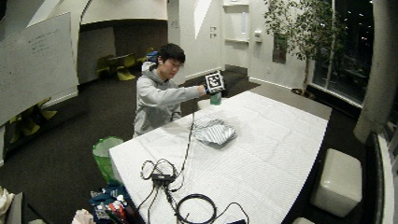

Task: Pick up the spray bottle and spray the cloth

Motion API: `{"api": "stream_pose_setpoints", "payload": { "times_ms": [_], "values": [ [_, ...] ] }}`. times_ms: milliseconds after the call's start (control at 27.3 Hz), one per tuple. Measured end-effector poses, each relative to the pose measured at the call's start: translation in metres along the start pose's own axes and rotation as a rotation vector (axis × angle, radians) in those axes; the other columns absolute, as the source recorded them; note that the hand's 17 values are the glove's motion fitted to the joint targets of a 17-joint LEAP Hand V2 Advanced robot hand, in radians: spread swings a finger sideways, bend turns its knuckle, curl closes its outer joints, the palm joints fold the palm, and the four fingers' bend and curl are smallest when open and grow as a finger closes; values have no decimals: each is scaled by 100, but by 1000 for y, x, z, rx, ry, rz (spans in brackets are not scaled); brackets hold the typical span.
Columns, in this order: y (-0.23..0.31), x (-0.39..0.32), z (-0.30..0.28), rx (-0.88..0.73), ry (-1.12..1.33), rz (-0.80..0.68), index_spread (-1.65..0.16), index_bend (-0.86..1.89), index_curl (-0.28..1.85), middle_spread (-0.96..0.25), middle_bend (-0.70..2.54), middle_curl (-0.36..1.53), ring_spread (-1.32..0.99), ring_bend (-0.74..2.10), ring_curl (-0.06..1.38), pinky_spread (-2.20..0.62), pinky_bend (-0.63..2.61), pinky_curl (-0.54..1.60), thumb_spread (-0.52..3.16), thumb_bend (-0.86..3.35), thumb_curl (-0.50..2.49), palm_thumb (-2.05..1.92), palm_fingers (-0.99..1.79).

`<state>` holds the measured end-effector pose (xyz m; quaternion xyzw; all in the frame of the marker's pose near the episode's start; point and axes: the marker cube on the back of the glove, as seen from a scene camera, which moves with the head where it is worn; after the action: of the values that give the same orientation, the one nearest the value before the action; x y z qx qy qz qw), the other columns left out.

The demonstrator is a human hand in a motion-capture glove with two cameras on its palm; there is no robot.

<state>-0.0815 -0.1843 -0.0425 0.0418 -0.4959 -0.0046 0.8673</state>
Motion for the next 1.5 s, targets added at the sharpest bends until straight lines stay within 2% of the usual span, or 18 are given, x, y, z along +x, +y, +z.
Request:
{"api": "stream_pose_setpoints", "payload": {
  "times_ms": [73,146,256,403,549,696,842,952,1025,1099,1282,1501],
  "values": [
    [7,3,17,35,-110,-32,-19,51,58,-7,69,52,-17,60,47,-27,39,43,14,-3,73,95,137],
    [3,14,40,134,-180,-40,-19,51,58,-7,68,52,-18,60,47,-27,39,43,14,-4,73,95,137],
    [-2,36,73,220,-213,-42,-19,50,58,-6,67,51,-18,59,47,-27,40,43,15,-4,73,94,137],
    [11,79,108,96,-103,-41,-18,49,58,-6,65,51,-18,59,46,-28,41,43,16,-4,74,94,136],
    [-6,100,138,146,-114,-16,-18,48,58,-5,63,50,-17,57,46,-28,42,43,18,-4,74,92,136],
    [-4,119,151,73,-58,0,-17,48,58,-4,61,49,-17,55,45,-28,42,43,19,-4,74,91,135],
    [9,132,143,-101,42,9,-17,40,57,-4,58,48,-14,51,44,-25,46,43,27,-5,74,87,127],
    [14,115,131,-165,-44,35,-19,12,50,-4,49,45,-12,49,42,-21,55,44,51,-5,70,81,95],
    [18,105,121,-171,-95,49,-21,4,47,-5,40,44,-11,49,45,-15,56,46,60,-6,66,77,66],
    [25,100,111,-166,-102,52,-23,0,44,-5,35,42,-10,50,46,-10,60,49,66,-7,63,74,48],
    [44,94,89,-75,-30,17,-26,1,33,-6,31,40,-8,48,41,-1,61,44,76,-5,57,69,42],
    [89,73,53,-128,-29,-7,-27,7,28,-6,29,39,-8,49,38,5,59,41,84,-4,51,67,42]
  ]
}}
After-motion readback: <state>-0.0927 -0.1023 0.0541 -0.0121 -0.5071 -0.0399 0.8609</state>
